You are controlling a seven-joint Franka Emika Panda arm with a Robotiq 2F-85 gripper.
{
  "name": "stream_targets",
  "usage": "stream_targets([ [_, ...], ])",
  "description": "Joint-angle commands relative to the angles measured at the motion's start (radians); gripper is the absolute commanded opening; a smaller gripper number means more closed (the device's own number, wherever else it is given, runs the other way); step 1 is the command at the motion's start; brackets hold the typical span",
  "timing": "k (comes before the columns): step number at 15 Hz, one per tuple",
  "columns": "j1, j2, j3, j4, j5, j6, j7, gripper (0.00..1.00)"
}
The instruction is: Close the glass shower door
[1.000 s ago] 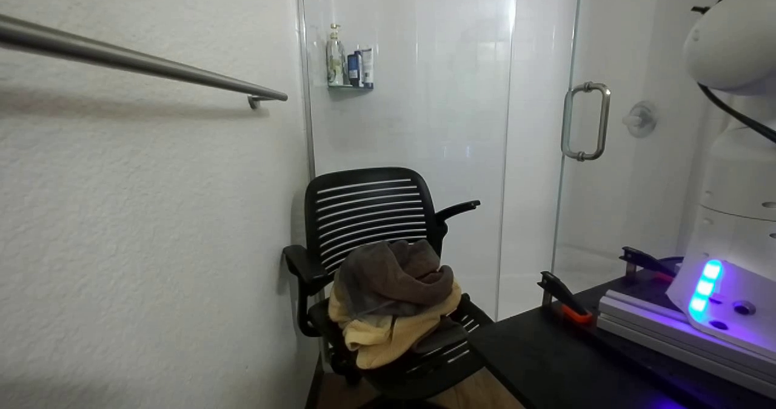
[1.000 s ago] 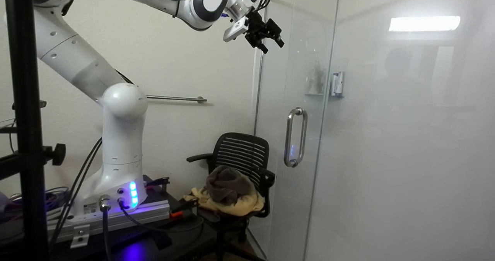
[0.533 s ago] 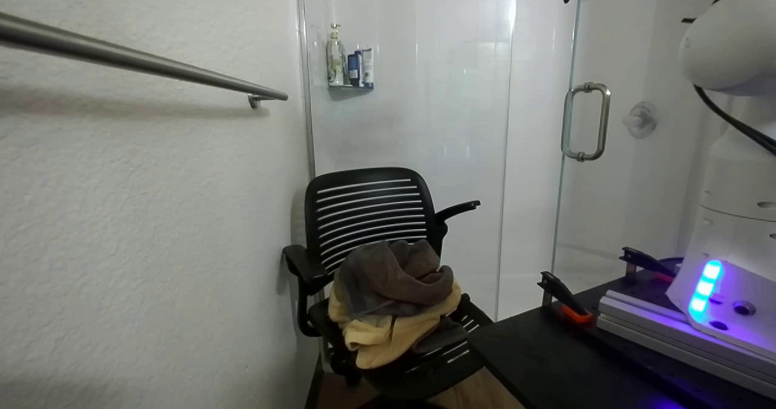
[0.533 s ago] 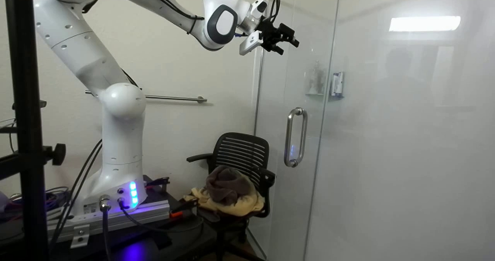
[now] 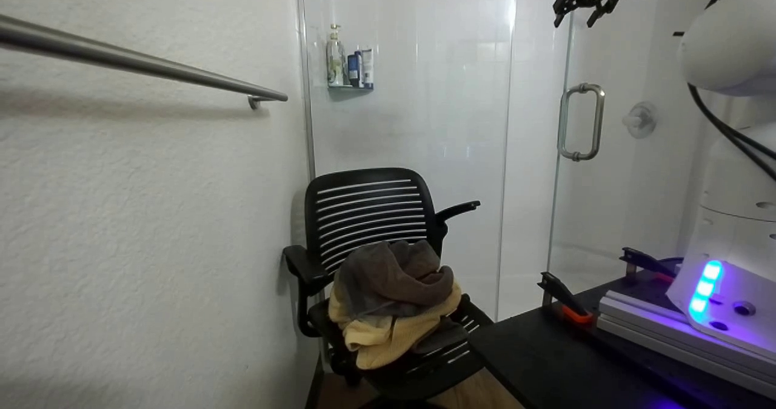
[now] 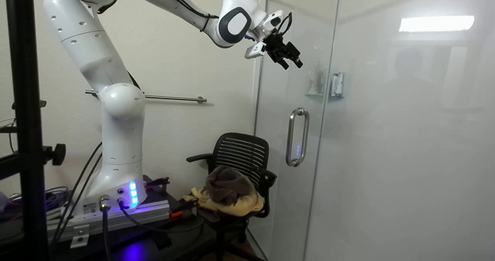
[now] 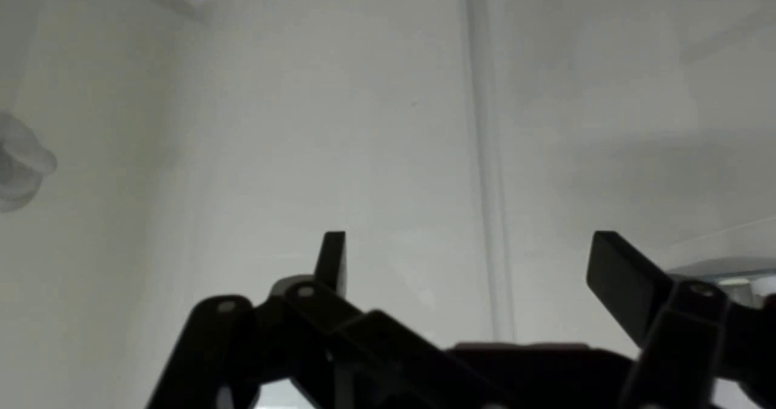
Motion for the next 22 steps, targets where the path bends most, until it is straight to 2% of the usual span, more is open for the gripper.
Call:
stream_targets([
  [1,0.066,0.027,0.017,0.121,0.103,-0.266,0.016,1.0],
  [2,0.074,0.034,0.021,0.149,0.122,-0.331,0.019,1.0],
  [4,0.055,0.054,0.047,0.18,0.111,-0.328,0.052,1.0],
  [7,0.014,0.076,0.065,0.178,0.081,-0.179,0.125,1.0],
  [12,0.044,0.077,0.027,0.137,0.13,0.083,0.109,1.0],
  [14,0.047,0.066,0.03,0.102,0.131,0.177,0.105,1.0],
  [15,0.012,0.059,0.055,0.085,0.103,0.182,0.132,1.0],
  [17,-0.053,-0.013,0.106,0.015,0.011,0.079,0.168,1.0],
  [19,-0.16,-0.081,0.179,-0.035,-0.102,0.075,0.217,1.0],
  [22,-0.227,-0.182,0.217,-0.083,-0.151,0.035,0.222,1.0],
])
